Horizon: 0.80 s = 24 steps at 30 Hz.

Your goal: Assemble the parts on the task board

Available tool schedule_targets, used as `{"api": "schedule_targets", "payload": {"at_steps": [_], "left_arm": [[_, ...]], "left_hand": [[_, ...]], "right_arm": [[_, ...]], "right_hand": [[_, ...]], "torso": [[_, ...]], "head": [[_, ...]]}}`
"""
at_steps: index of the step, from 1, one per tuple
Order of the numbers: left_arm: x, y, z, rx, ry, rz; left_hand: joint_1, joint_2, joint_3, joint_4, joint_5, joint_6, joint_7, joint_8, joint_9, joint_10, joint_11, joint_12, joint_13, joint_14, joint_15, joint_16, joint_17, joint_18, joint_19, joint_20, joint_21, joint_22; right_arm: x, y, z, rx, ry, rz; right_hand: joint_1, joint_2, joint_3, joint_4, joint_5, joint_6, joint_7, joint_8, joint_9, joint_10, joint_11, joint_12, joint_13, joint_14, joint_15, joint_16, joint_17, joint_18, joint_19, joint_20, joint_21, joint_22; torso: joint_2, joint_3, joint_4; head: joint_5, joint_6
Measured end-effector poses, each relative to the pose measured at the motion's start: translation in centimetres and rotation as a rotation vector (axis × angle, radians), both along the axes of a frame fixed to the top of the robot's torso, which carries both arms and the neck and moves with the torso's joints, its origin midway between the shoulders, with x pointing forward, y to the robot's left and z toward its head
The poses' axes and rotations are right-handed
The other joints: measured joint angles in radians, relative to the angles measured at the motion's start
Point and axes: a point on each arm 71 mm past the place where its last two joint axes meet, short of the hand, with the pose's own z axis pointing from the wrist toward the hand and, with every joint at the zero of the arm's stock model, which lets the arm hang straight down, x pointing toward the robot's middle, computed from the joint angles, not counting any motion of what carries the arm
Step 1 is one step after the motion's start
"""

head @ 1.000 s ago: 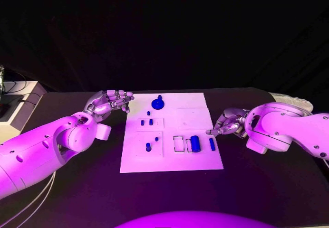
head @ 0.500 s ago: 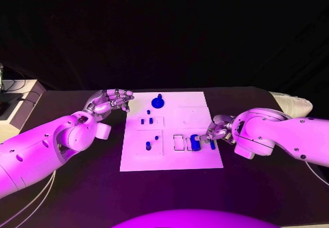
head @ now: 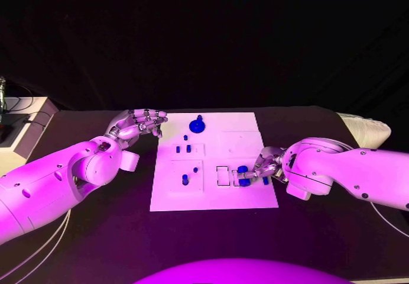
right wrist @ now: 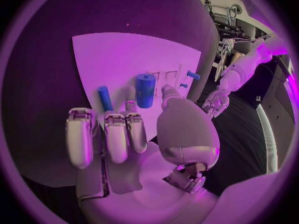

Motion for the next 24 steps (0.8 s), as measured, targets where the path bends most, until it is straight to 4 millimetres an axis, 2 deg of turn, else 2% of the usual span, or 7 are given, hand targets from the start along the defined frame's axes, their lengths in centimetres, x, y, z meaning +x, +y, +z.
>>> {"api": "schedule_targets", "payload": {"at_steps": [7,12,15,19,24], "left_arm": [[-0.02,-0.05,0.02,-0.001,0.000,-0.002],[-0.03,-0.09,0.03,-0.001,0.000,-0.003],[-0.04,-0.11,0.04,-0.002,0.000,-0.003],[-0.05,-0.09,0.05,-0.001,0.000,-0.003],[-0.05,-0.08,0.04,-0.001,0.000,-0.003]], "left_hand": [[0.000,0.000,0.000,0.000,0.000,0.000,0.000,0.000,0.000,0.000,0.000,0.000,-0.001,0.000,0.000,0.000,0.000,0.000,0.000,0.000,0.000,0.000],[0.000,0.000,0.000,0.000,0.000,0.000,0.000,0.000,0.000,0.000,0.000,0.000,-0.001,0.000,0.000,0.000,0.000,0.000,0.000,0.000,0.000,0.000],[0.000,0.000,0.000,0.000,0.000,0.000,0.000,0.000,0.000,0.000,0.000,0.000,-0.001,0.000,0.000,0.000,0.000,0.000,0.000,0.000,0.000,0.000],[0.000,0.000,0.000,0.000,0.000,0.000,0.000,0.000,0.000,0.000,0.000,0.000,-0.001,0.000,0.000,0.000,0.000,0.000,0.000,0.000,0.000,0.000],[0.000,0.000,0.000,0.000,0.000,0.000,0.000,0.000,-0.001,0.000,0.000,0.000,-0.002,0.000,0.000,0.000,0.000,0.000,0.000,0.000,0.000,0.000]], "right_arm": [[0.51,-0.02,-0.41,-0.018,-0.009,-0.003],[0.71,0.34,-0.86,-0.028,-0.013,0.004],[0.82,0.47,-0.96,-0.035,-0.019,0.009],[0.97,0.68,-1.00,-0.044,-0.032,0.019],[1.08,0.91,-0.98,-0.052,-0.047,0.030]], "right_hand": [[0.007,0.007,0.000,0.000,0.000,0.000,0.000,0.000,0.005,0.000,0.000,0.000,0.000,0.000,0.000,-0.001,0.000,0.000,0.000,0.000,0.000,0.000],[0.022,0.022,0.000,0.000,0.000,0.001,0.000,0.002,0.013,0.000,0.000,0.000,0.000,0.000,0.000,-0.001,0.000,0.000,0.000,0.000,0.000,0.000],[0.052,0.026,0.000,0.000,-0.010,0.008,0.000,0.003,0.021,0.000,0.000,0.000,0.000,0.000,0.000,-0.001,0.000,0.000,0.000,0.000,-0.004,0.000],[0.093,0.044,0.001,-0.001,-0.010,0.010,-0.003,-0.009,0.031,0.000,0.000,-0.003,0.000,0.000,0.000,-0.001,0.000,0.000,0.000,0.000,-0.004,0.000],[0.143,0.048,0.008,-0.007,-0.010,0.009,-0.005,-0.014,0.041,0.000,0.000,-0.004,0.001,0.000,0.000,-0.001,0.000,0.000,0.000,0.000,-0.004,0.000]], "torso": [[0.000,-0.0006,0.0000],[0.000,-0.0009,0.0005],[0.000,-0.0010,0.0006],[0.000,-0.0009,0.0006],[0.000,-0.0012,0.0000]], "head": [[0.000,-0.004],[0.000,-0.004],[0.003,-0.005],[0.006,-0.008],[0.007,-0.009]]}}
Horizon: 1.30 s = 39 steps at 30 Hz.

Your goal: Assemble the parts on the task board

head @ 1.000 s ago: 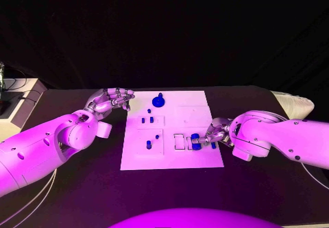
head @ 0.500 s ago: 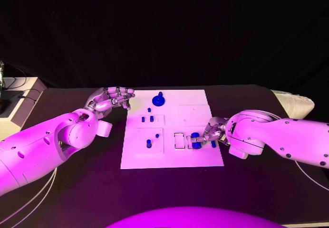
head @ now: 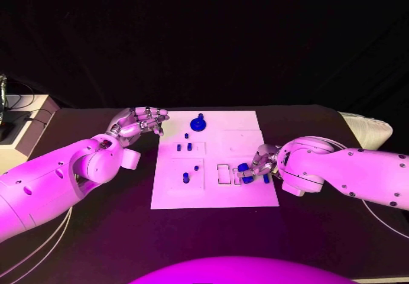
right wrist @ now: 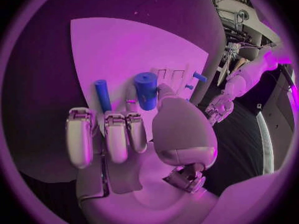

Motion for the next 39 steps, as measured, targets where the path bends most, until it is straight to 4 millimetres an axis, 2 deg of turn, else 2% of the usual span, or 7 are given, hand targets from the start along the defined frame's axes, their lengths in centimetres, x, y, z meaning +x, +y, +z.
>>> {"api": "schedule_targets", "payload": {"at_steps": [7,10,15,21,27,33,39], "left_arm": [[0.0,0.0,0.0,0.000,0.000,0.000],[0.0,0.1,0.0,0.001,0.000,0.001],[0.0,0.1,0.0,0.001,0.001,0.002],[0.0,0.2,0.0,0.003,0.001,0.005],[0.1,0.3,-0.1,0.004,0.002,0.007],[0.1,0.3,-0.1,0.005,0.004,0.006],[0.1,0.3,-0.1,0.004,0.006,0.002]], "left_hand": [[0.000,0.000,0.000,0.000,0.000,0.000,0.000,0.000,0.000,0.000,0.000,0.000,0.000,0.000,0.000,0.000,0.000,0.000,0.000,0.000,0.000,0.000],[0.000,0.000,0.000,0.000,0.000,0.000,0.000,0.000,0.000,0.000,0.000,0.000,0.000,0.000,0.000,0.000,0.000,0.000,0.000,0.000,0.000,0.000],[0.000,0.000,0.000,0.000,0.000,0.000,0.000,0.000,0.000,0.000,0.000,0.000,0.000,0.000,0.000,0.000,0.000,0.000,0.000,0.000,0.000,0.000],[0.000,0.000,0.000,0.000,0.000,0.000,0.000,0.000,0.000,0.000,0.000,0.000,0.000,0.000,0.000,0.000,0.000,0.000,0.000,0.000,0.000,0.000],[0.000,0.000,0.000,0.000,0.000,0.000,0.000,0.000,0.000,0.000,0.000,0.000,-0.001,0.000,0.000,0.000,0.000,0.000,0.000,0.000,0.000,0.000],[0.000,0.000,0.000,0.000,0.000,0.000,0.000,0.000,-0.001,0.000,0.000,0.000,-0.001,0.000,0.000,0.000,0.000,0.000,0.000,0.000,0.000,0.000],[0.000,0.000,0.000,0.000,0.000,0.000,0.000,0.000,-0.001,0.000,0.000,0.000,-0.002,0.000,0.000,0.000,0.000,0.000,0.000,0.000,0.000,0.000]], "right_arm": [[0.0,0.3,0.1,0.000,-0.011,0.013],[-0.1,0.3,0.1,0.001,-0.014,0.014],[-0.4,0.2,0.2,0.011,-0.020,0.009],[-0.8,-0.2,0.4,0.033,-0.021,-0.009],[-0.9,-0.7,1.6,0.062,-0.029,-0.036],[-1.0,0.0,3.0,0.101,-0.043,-0.036],[-1.2,1.3,3.2,0.131,-0.034,-0.028]], "right_hand": [[0.079,-0.003,0.055,0.011,0.027,-0.008,0.008,-0.027,0.008,0.000,0.000,0.000,0.000,0.000,0.000,0.000,0.000,0.000,0.000,0.000,0.000,0.000],[0.094,-0.018,0.076,0.032,0.068,-0.001,0.001,-0.027,0.008,0.000,0.000,0.000,0.000,0.000,0.000,0.000,0.000,0.000,0.000,0.000,0.000,0.000],[0.107,-0.031,0.104,0.059,0.125,0.009,-0.001,-0.064,0.006,0.000,0.000,0.000,0.000,0.000,0.000,0.000,0.000,0.000,0.000,0.000,0.000,0.001],[0.116,-0.040,0.118,0.061,0.129,0.008,0.000,-0.067,-0.015,0.000,0.000,0.000,0.000,0.000,0.000,0.000,0.000,0.000,0.000,0.000,0.000,0.001],[0.107,-0.029,0.132,0.061,0.122,0.013,0.006,-0.067,-0.013,0.000,0.000,0.000,0.000,0.000,0.000,0.000,0.000,0.000,0.000,0.000,0.000,0.001],[0.089,-0.040,0.142,0.051,0.122,0.014,0.005,-0.067,-0.006,0.000,0.000,0.000,0.000,0.000,0.000,0.000,0.000,0.000,0.000,0.000,0.000,0.001],[0.087,-0.042,0.142,0.051,0.122,0.014,0.004,-0.067,-0.006,0.000,0.000,0.000,-0.001,0.000,0.000,0.000,0.000,0.000,0.000,0.000,0.000,0.001]], "torso": [[0.000,0.0003,-0.0002],[0.000,0.0003,-0.0002],[0.000,0.0003,-0.0003],[0.000,0.0002,-0.0007],[0.000,0.0000,-0.0007],[0.000,-0.0011,-0.0010],[0.000,-0.0009,-0.0001]], "head": [[0.001,-0.001],[0.001,-0.002],[0.002,-0.002],[0.003,-0.005],[-0.006,-0.004],[-0.008,-0.003],[-0.003,-0.002]]}}
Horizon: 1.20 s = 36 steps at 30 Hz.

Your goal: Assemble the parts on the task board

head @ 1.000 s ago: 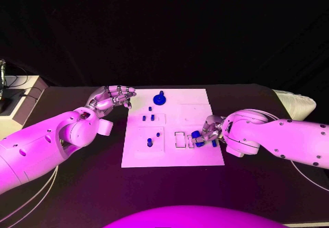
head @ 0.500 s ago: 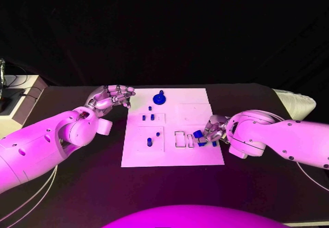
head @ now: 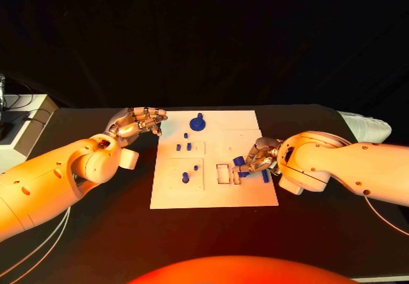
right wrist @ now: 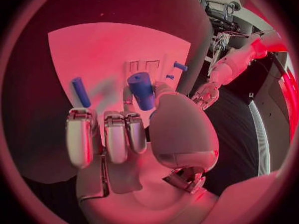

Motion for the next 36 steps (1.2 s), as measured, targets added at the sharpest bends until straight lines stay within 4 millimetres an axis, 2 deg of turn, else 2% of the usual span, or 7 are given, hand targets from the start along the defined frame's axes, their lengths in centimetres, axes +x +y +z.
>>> {"api": "schedule_targets", "payload": {"at_steps": [8,15,20,26,29,33,36], "left_arm": [[0.0,-0.1,0.0,-0.001,0.002,-0.004],[0.0,-0.1,0.0,-0.001,0.003,-0.007],[0.0,-0.1,0.0,-0.001,0.003,-0.007],[0.0,-0.1,0.0,-0.001,0.003,-0.008],[-0.1,-0.1,0.0,-0.001,0.003,-0.008],[-0.1,0.0,0.0,-0.001,0.003,-0.008],[-0.1,0.0,0.0,0.000,0.004,-0.008]], "left_hand": [[0.000,0.000,0.000,0.000,0.000,0.000,0.000,0.000,0.000,0.000,0.000,0.000,0.000,0.000,0.000,0.000,0.000,0.000,0.000,0.000,0.000,0.000],[0.000,0.000,0.000,0.000,0.000,0.000,0.000,0.000,0.000,0.000,0.000,0.000,0.000,0.000,0.000,0.000,0.000,0.000,0.000,0.000,0.000,0.000],[0.000,0.000,0.000,0.000,0.000,0.000,0.000,0.000,0.000,0.000,0.000,0.000,0.000,0.000,0.000,0.000,0.000,0.000,0.000,0.000,0.000,0.000],[0.000,0.000,0.000,0.000,0.000,0.000,0.000,0.000,-0.001,0.000,0.000,0.000,-0.001,0.000,0.000,0.000,0.000,0.000,0.000,0.000,0.000,0.000],[0.000,0.000,0.000,0.000,0.000,0.000,0.000,0.000,-0.001,0.000,0.000,0.000,-0.001,0.000,0.000,0.000,0.000,0.000,0.000,0.000,0.000,0.000],[0.000,0.000,0.000,0.000,0.000,-0.004,0.004,0.000,-0.001,0.000,0.000,0.000,-0.001,0.000,0.000,0.000,0.000,0.000,0.000,0.000,0.000,0.000],[0.000,0.000,0.000,0.000,0.000,-0.004,0.004,0.000,-0.001,0.000,0.000,0.000,-0.001,0.000,0.000,0.000,0.000,0.000,0.000,0.000,0.000,0.000]], "right_arm": [[-0.1,2.2,-1.3,0.023,0.034,0.016],[0.0,2.8,-1.9,0.028,0.048,0.011],[0.0,3.2,-2.0,0.031,0.048,0.015],[0.1,3.5,-2.1,0.032,0.047,0.016],[0.1,3.5,-2.2,0.032,0.046,0.016],[0.1,3.6,-2.2,0.031,0.045,0.016],[0.2,3.6,-2.2,0.030,0.043,0.015]], "right_hand": [[-0.019,-0.009,0.035,-0.023,-0.013,0.000,0.000,-0.004,0.000,0.000,0.000,0.000,0.000,0.000,0.000,0.000,0.000,0.000,0.000,0.000,0.000,0.000],[-0.037,-0.013,0.056,-0.043,-0.019,0.005,0.002,-0.005,0.007,0.000,0.000,-0.004,0.000,0.000,0.000,0.000,0.000,0.000,0.000,0.000,0.000,0.000],[-0.051,-0.014,0.064,-0.043,-0.035,0.010,-0.003,-0.005,0.006,0.000,0.000,-0.004,0.000,0.000,0.000,0.000,0.000,0.000,0.000,0.000,0.000,0.000],[-0.081,-0.022,0.072,-0.048,-0.080,0.012,-0.004,-0.005,0.011,0.000,0.000,-0.004,0.000,0.000,0.000,0.000,0.000,0.000,0.000,0.000,0.000,0.000],[-0.104,-0.028,0.073,-0.049,-0.127,0.015,-0.007,-0.004,0.018,0.000,0.000,-0.004,0.001,0.000,0.000,0.000,0.000,0.000,0.000,0.000,0.000,0.000],[-0.126,-0.028,0.040,-0.045,-0.179,0.018,-0.010,-0.003,0.027,0.000,0.000,-0.008,0.001,0.000,0.000,0.000,0.000,0.000,0.000,0.000,0.000,0.000],[-0.138,-0.024,0.021,-0.044,-0.202,0.019,-0.012,-0.003,0.031,0.000,0.000,-0.008,0.000,0.000,0.000,0.000,0.000,0.000,0.000,0.000,0.000,0.000]], "torso": [[0.001,-0.0004,0.0009],[0.001,-0.0004,0.0006],[0.001,0.0001,0.0002],[0.001,0.0008,-0.0004],[0.001,0.0008,-0.0005],[0.001,0.0008,-0.0006],[0.001,0.0008,-0.0006]], "head": [[0.002,0.001],[0.005,0.001],[0.007,-0.001],[0.008,-0.001],[0.009,-0.001],[0.011,-0.002],[0.011,-0.002]]}}
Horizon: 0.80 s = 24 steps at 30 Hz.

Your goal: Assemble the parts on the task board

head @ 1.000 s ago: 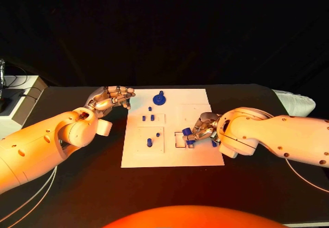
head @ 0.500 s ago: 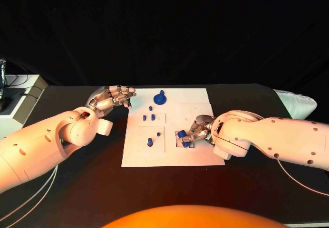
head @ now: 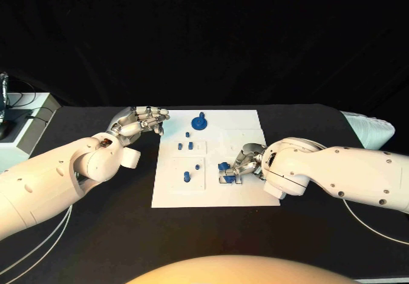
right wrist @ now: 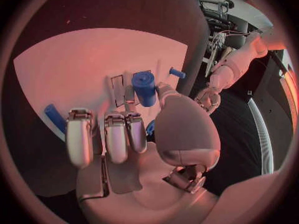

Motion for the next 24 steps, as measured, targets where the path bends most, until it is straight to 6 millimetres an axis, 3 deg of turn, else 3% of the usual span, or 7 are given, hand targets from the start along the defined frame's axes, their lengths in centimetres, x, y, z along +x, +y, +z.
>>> {"api": "schedule_targets", "payload": {"at_steps": [5,10,17,24], "left_arm": [[-0.01,0.05,-0.01,0.001,0.001,0.000],[-0.02,0.08,-0.01,0.001,0.002,0.000],[-0.03,0.13,-0.01,0.003,0.004,0.000],[-0.03,0.15,-0.02,0.003,0.005,0.000]], "left_hand": [[0.000,0.000,0.000,0.000,0.000,0.000,0.000,0.000,-0.001,0.000,0.000,0.000,0.000,0.000,0.000,-0.004,0.000,0.000,0.000,0.000,0.000,0.000],[0.000,0.000,0.000,0.000,0.000,0.000,0.000,0.000,-0.001,0.000,0.000,0.000,0.000,0.000,0.000,-0.004,0.000,0.000,0.000,0.000,0.000,0.000],[0.000,0.000,0.000,0.000,0.000,0.000,0.000,0.000,-0.001,0.000,0.000,0.000,-0.001,0.000,0.000,-0.004,0.000,0.000,0.000,0.000,0.000,0.000],[0.000,0.000,0.000,0.000,0.000,0.000,0.000,0.000,-0.001,0.000,0.000,0.000,-0.001,0.000,0.000,-0.004,0.000,0.000,0.000,0.000,0.000,0.000]], "right_arm": [[0.10,0.05,0.01,-0.001,-0.006,-0.002],[0.14,0.16,0.04,-0.002,-0.013,-0.001],[0.09,0.19,0.10,-0.003,-0.020,0.005],[-0.10,-0.18,0.21,-0.004,-0.029,0.007]], "right_hand": [[-0.022,0.015,-0.033,0.000,-0.037,0.004,0.003,0.000,0.010,0.000,0.000,0.000,0.000,0.000,0.000,0.000,0.000,0.000,0.000,0.000,0.000,0.000],[-0.054,0.032,-0.066,-0.001,0.007,0.004,0.003,0.000,0.018,0.000,0.000,0.000,0.000,0.000,0.000,0.000,0.000,0.000,0.000,0.000,0.000,0.000],[-0.071,0.040,-0.125,0.000,-0.038,0.004,0.003,0.000,0.028,0.000,0.000,-0.004,0.000,0.000,0.000,0.000,0.000,0.000,0.000,0.000,-0.004,0.000],[-0.075,0.043,-0.140,0.000,-0.047,0.004,0.003,0.000,0.032,0.000,0.000,-0.004,0.000,0.000,0.000,0.000,0.000,0.000,0.000,0.000,-0.004,0.000]], "torso": [[0.000,0.0000,0.0000],[0.000,0.0000,0.0000],[0.000,0.0000,0.0000],[0.000,0.0006,0.0000]], "head": [[0.000,0.000],[-0.001,0.001],[-0.001,0.002],[-0.001,0.003]]}}
